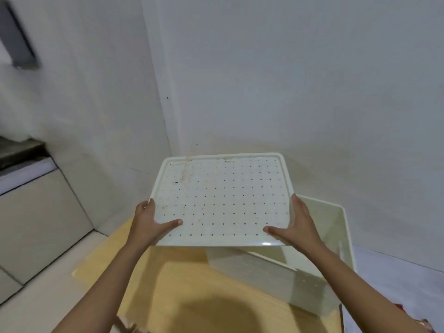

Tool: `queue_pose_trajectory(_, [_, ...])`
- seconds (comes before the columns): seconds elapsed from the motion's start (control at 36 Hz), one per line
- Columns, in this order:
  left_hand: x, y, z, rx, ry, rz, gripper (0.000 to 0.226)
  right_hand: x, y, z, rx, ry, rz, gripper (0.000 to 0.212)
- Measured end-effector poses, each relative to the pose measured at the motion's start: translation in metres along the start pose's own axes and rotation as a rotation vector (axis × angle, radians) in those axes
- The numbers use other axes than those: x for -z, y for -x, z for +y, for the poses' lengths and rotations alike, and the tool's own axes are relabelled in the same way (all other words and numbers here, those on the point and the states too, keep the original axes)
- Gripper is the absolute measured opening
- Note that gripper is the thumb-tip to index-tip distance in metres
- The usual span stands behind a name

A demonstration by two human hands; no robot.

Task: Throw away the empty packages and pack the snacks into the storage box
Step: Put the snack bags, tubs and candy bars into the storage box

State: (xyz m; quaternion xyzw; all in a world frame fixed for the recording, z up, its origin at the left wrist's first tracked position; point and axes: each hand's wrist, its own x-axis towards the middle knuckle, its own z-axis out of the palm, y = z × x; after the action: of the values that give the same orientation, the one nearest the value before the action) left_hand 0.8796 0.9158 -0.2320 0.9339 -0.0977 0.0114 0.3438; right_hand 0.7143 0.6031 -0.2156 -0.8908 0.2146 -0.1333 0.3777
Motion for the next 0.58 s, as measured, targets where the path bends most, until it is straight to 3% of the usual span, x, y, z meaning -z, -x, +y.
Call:
queue_pose_trajectory(0.14, [0.050, 0.033, -0.059, 0.159, -0.037, 0.060, 0.080, -0.053, -0.018, -0.049, 0.083, 0.034, -0.201, 0.126])
queue_pose_trajectory(0.33, [0.098, 0.088, -0.131, 0.400, -0.032, 0.160, 0.086, -0.140, -0.022, -0.105, 0.181, 0.138, -0.455, 0.124])
queue_pose_trajectory(0.58, [0.104, 0.123, -0.200, 0.601, 0.012, 0.186, 0.087, -0.230, -0.021, -0.124, 0.199, 0.220, -0.663, 0.128])
